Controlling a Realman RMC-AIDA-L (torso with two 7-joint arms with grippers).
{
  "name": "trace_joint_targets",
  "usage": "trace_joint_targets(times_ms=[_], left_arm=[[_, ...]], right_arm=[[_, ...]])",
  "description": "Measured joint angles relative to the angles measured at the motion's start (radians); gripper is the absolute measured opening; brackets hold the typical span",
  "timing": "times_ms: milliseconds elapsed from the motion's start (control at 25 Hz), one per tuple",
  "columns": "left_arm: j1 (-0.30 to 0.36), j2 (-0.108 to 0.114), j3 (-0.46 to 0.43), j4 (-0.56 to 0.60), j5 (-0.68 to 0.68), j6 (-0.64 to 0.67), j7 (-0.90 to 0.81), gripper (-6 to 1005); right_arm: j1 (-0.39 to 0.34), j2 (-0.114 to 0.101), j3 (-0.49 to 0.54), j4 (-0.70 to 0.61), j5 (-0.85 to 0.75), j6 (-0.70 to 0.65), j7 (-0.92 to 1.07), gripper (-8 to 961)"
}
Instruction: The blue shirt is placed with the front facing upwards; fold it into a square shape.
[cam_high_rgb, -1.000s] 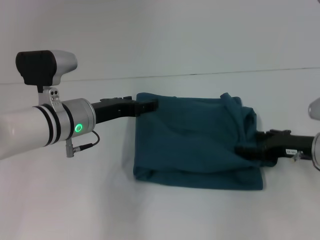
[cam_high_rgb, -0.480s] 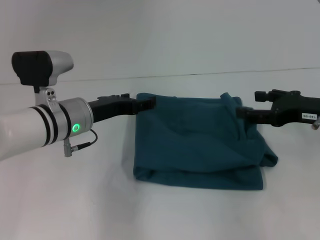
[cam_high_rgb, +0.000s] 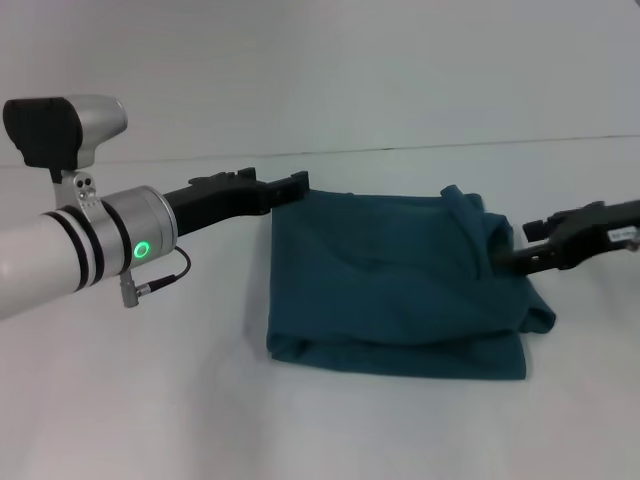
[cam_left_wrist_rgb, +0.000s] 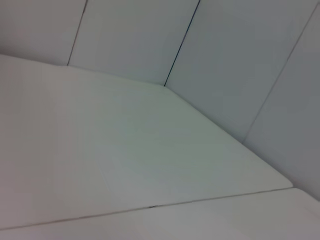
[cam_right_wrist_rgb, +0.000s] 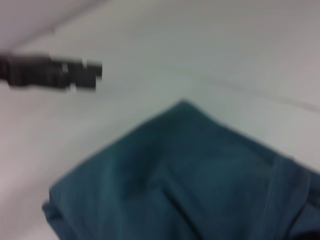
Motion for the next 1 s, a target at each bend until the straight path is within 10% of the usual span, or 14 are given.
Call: trace_joint_targets(times_ms=[200,360,1000], left_arm=[[0.001,0.0,-0.002,0.007,-0.022,0.023,0.003,861],[0.007,0.0,-0.005,0.015,-0.022,0.036,0.004,861],[0.023,-0.002,-0.027,0.014,-0.066,0.079,0.036,862]], right_arm=[[0.142,-0.009,-0.033,0.052,-0.213,-0.015,0.121,896],[0.204,0.024,-0.058,0.077,-0.332,-0.009,0.153,895],[0.172,0.024,-0.051,0.046,-0.313,0.124,0.224,892]])
